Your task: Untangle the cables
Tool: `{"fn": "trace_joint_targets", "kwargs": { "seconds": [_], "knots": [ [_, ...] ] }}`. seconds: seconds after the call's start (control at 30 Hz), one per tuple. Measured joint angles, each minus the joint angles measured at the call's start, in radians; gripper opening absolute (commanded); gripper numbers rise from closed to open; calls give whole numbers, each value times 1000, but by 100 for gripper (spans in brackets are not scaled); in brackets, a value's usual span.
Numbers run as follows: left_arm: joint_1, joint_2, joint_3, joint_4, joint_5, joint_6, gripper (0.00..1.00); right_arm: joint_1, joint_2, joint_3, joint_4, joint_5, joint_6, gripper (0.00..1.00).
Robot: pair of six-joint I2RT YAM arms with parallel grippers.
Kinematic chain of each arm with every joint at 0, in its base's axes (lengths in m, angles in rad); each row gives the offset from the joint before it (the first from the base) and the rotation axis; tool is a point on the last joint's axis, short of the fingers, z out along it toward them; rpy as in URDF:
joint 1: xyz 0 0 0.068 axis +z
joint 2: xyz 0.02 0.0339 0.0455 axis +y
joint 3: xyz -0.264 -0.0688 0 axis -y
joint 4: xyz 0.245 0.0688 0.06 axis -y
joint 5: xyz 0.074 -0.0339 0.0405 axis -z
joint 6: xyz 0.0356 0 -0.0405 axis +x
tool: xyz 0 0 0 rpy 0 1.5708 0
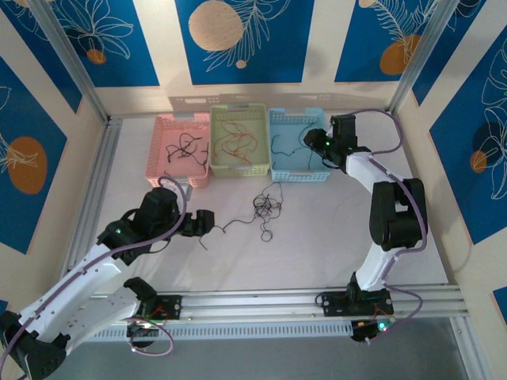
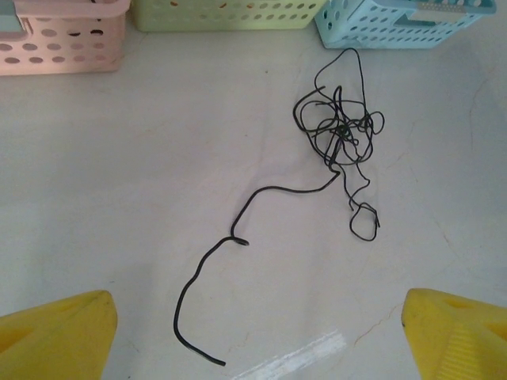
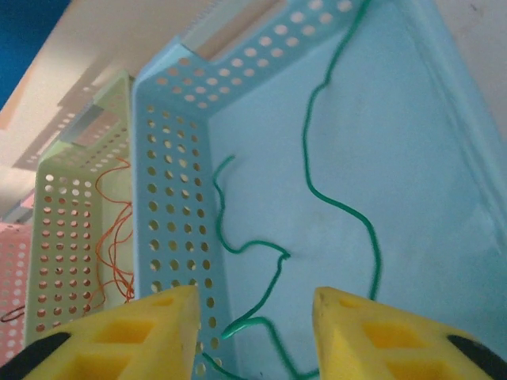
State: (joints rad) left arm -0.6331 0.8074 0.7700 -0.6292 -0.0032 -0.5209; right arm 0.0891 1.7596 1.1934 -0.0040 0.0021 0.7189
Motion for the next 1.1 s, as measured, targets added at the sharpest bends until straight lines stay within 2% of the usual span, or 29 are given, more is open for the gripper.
{"fn": "trace_joint_targets", "kwargs": {
  "seconds": [0.17, 0.3, 0.47, 0.63, 0.87, 1.0, 1.1],
  "knots": [
    [0, 21, -13, 11, 22, 0, 92, -48, -97, -81, -45, -18, 6, 53],
    [1, 34, -27, 23, 40, -1, 92, -48, -239, -115, -104, -33, -15, 56],
    [1, 76, -48, 48, 64, -1, 91, 2, -449, -202, -142, -45, -50, 56],
    [1, 162, -75, 77, 70, -4, 90, 114, -573, -300, -198, -72, -88, 55],
    [1, 280, -121, 138, 55, -24, 90, 334, -565, -385, -238, -105, -110, 56],
    [1, 333, -154, 195, 55, -43, 88, 412, -478, -395, -227, -124, -96, 57],
    [1, 359, -169, 235, 64, -56, 81, 455, -385, -391, -212, -140, -77, 56]
  ]
}}
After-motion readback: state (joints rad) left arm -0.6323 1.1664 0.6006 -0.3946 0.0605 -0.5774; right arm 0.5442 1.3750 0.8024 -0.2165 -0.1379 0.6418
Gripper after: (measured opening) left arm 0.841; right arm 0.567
